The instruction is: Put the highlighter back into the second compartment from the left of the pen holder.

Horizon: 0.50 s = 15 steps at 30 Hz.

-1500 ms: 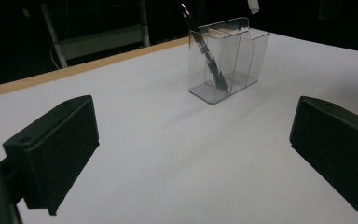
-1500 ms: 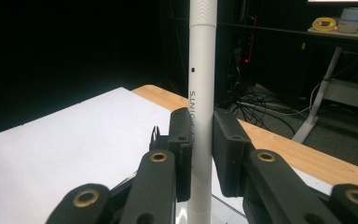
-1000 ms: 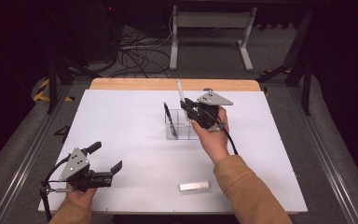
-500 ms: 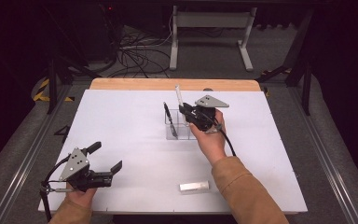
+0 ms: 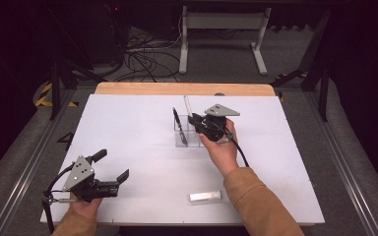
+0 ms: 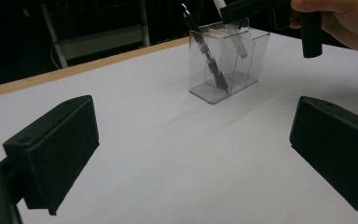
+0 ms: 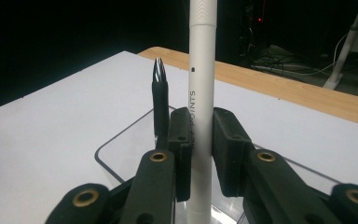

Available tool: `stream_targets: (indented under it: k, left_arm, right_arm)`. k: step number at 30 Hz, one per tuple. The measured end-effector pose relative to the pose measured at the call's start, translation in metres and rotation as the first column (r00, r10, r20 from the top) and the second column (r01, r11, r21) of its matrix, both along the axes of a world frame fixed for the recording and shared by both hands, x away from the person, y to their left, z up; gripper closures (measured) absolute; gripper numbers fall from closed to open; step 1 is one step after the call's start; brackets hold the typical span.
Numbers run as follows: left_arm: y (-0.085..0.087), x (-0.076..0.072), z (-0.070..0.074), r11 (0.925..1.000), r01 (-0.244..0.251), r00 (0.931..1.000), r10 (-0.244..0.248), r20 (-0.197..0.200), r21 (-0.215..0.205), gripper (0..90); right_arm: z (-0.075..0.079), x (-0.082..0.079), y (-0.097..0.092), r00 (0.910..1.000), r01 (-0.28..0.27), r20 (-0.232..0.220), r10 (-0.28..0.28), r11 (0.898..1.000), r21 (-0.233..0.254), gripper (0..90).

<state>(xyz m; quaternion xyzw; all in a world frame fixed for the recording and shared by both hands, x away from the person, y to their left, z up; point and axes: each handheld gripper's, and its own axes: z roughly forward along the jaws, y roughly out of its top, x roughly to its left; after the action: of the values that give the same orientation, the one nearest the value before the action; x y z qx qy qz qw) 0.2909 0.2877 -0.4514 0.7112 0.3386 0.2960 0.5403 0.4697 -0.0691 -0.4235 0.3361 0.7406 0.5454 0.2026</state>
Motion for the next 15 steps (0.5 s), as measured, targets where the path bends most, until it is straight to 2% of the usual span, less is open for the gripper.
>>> stream_targets:
  k: [13,15]
  left_arm:
    - [-0.0004,-0.0001,-0.0002,1.0000,-0.002,1.0000,0.002,-0.002,-0.003,2.0]
    - [-0.0006,0.0000,-0.0003,1.0000,-0.003,1.0000,0.003,0.000,-0.004,2.0]
  right_arm:
    - [-0.0067,-0.0013,-0.0043,0.9997,0.004,-0.022,-0.005,1.000,-0.006,78.6]
    - [-0.0067,-0.0010,-0.0050,0.9995,0.004,-0.032,-0.004,1.000,-0.005,73.3]
